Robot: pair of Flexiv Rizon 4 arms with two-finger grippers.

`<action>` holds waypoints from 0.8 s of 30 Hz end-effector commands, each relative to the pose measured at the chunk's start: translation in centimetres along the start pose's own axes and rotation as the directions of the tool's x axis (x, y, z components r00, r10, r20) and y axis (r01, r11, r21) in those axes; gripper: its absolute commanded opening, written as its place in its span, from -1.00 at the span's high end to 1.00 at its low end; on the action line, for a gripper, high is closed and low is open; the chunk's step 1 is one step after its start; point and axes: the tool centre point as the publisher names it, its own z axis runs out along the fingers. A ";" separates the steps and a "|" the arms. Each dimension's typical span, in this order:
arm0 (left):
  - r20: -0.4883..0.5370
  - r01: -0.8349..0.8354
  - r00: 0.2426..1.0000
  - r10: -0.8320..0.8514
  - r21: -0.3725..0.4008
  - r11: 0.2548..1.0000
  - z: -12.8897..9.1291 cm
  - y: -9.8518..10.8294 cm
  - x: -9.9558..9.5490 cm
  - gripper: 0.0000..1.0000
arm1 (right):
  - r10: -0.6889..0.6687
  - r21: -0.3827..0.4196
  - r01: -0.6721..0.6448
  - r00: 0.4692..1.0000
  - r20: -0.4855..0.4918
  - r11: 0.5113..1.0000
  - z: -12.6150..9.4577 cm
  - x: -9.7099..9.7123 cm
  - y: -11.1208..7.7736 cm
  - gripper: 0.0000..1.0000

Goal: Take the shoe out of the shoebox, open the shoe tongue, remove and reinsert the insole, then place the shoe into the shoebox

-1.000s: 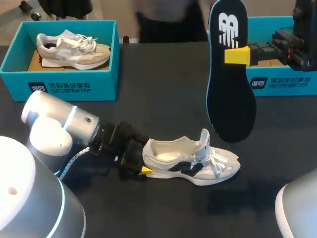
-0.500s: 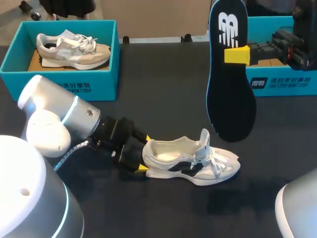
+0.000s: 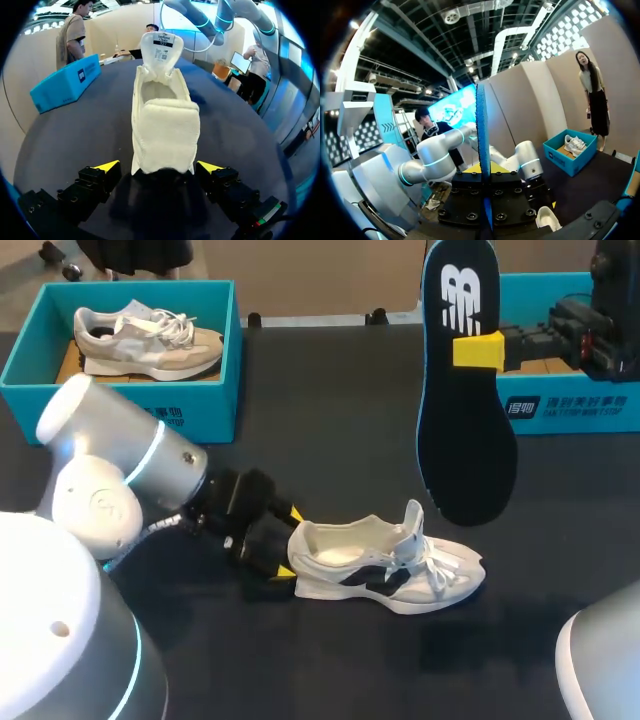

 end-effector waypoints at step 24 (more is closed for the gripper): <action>0.063 -0.047 0.994 0.086 -0.465 0.884 -2.5 -2.8 -0.5 -1.00 | 0.002 0.004 -0.002 1.000 -0.001 1.000 0.3 -0.2 0.2 1.00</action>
